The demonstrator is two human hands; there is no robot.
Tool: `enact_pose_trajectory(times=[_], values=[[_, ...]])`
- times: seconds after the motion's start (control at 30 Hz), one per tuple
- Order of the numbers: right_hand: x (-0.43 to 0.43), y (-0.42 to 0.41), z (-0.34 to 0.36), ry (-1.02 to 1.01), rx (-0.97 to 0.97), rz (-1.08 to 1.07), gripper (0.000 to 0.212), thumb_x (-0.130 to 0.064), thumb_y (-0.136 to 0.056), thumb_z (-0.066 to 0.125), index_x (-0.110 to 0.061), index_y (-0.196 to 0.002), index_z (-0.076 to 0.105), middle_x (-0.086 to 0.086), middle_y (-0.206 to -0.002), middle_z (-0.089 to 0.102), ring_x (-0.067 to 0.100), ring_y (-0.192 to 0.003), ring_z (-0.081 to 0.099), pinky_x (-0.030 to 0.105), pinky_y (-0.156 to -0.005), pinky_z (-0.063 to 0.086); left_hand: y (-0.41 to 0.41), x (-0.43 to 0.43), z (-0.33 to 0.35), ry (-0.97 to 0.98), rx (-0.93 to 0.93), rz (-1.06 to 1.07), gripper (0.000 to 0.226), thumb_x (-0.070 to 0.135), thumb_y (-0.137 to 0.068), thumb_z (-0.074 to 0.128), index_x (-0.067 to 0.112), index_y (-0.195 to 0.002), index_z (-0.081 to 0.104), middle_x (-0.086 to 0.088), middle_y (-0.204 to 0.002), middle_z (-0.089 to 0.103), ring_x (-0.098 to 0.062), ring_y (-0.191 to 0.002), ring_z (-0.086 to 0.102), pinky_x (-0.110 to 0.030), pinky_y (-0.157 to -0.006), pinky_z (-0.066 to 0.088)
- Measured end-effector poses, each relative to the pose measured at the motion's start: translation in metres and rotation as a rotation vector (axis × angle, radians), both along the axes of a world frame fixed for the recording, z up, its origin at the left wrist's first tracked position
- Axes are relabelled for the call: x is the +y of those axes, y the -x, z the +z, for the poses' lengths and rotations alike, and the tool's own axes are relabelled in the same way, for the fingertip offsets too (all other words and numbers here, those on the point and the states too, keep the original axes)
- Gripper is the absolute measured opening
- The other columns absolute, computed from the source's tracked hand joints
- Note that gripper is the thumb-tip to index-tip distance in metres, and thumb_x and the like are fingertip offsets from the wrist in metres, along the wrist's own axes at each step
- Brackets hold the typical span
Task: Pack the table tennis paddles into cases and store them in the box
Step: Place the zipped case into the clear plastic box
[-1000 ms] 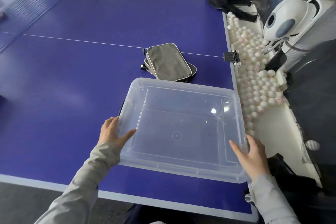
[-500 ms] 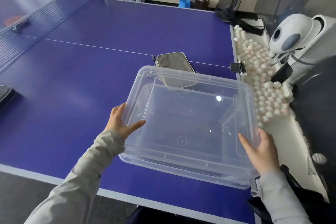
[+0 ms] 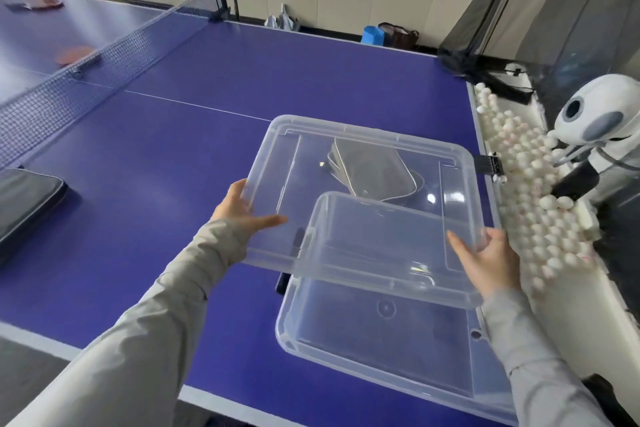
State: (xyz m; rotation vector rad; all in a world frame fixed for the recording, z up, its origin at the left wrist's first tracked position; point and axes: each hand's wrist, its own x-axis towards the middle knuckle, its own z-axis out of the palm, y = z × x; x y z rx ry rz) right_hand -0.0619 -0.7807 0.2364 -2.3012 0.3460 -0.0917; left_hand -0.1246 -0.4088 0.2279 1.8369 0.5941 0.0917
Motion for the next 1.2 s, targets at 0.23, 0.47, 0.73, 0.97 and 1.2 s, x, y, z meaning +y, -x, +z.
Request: enact_pose_trajectory(times=[0.23, 0.47, 0.73, 0.97, 1.2], values=[[0.136, -0.035, 0.000, 0.007, -0.074, 0.082, 0.056, -0.040, -0.077, 0.073, -0.004, -0.115, 0.053, 0.012, -0.111, 0.058, 0.032, -0.104, 0.053, 0.033, -0.083, 0.039, -0.038, 0.136, 0.001, -0.058, -0.043, 0.028, 0.087, 0.022, -0.060, 0.088, 0.026, -0.132, 0.040, 0.025, -0.091, 0.048, 0.015, -0.074, 0.050, 0.001, -0.048, 0.036], [0.292, -0.076, -0.021, -0.105, -0.025, 0.114, 0.078, -0.044, -0.072, 0.076, -0.013, -0.134, 0.040, 0.005, -0.130, 0.048, 0.024, -0.122, 0.046, 0.029, -0.099, 0.034, -0.086, 0.292, -0.014, -0.060, 0.001, -0.003, 0.083, 0.027, -0.059, 0.088, 0.031, -0.129, 0.043, 0.011, -0.116, 0.050, -0.011, -0.107, 0.049, -0.023, -0.079, 0.039], [0.380, -0.124, -0.078, -0.108, 0.062, 0.062, 0.078, -0.043, -0.072, 0.077, -0.011, -0.133, 0.041, 0.006, -0.130, 0.043, 0.023, -0.120, 0.045, 0.028, -0.093, 0.038, -0.153, 0.369, -0.070, -0.071, 0.135, 0.042, 0.090, 0.033, -0.055, 0.089, 0.030, -0.132, 0.043, 0.010, -0.125, 0.053, -0.017, -0.111, 0.058, -0.033, -0.091, 0.047], [0.397, -0.157, -0.149, -0.077, 0.205, 0.017, 0.089, -0.043, -0.075, 0.074, -0.009, -0.143, 0.028, 0.008, -0.144, 0.033, 0.023, -0.134, 0.033, 0.033, -0.107, 0.030, -0.195, 0.386, -0.147, -0.187, 0.202, -0.021, 0.090, 0.033, -0.056, 0.089, 0.024, -0.132, 0.043, 0.002, -0.127, 0.046, -0.021, -0.117, 0.050, -0.044, -0.097, 0.046], [0.403, -0.179, -0.186, 0.076, 0.245, 0.024, 0.089, -0.050, -0.076, 0.071, -0.008, -0.142, 0.029, 0.013, -0.142, 0.031, 0.027, -0.134, 0.030, 0.039, -0.110, 0.028, -0.215, 0.385, -0.192, -0.261, 0.259, -0.041, 0.081, 0.037, -0.058, 0.088, 0.019, -0.126, 0.048, -0.004, -0.126, 0.034, -0.022, -0.122, 0.036, -0.048, -0.097, 0.045]])
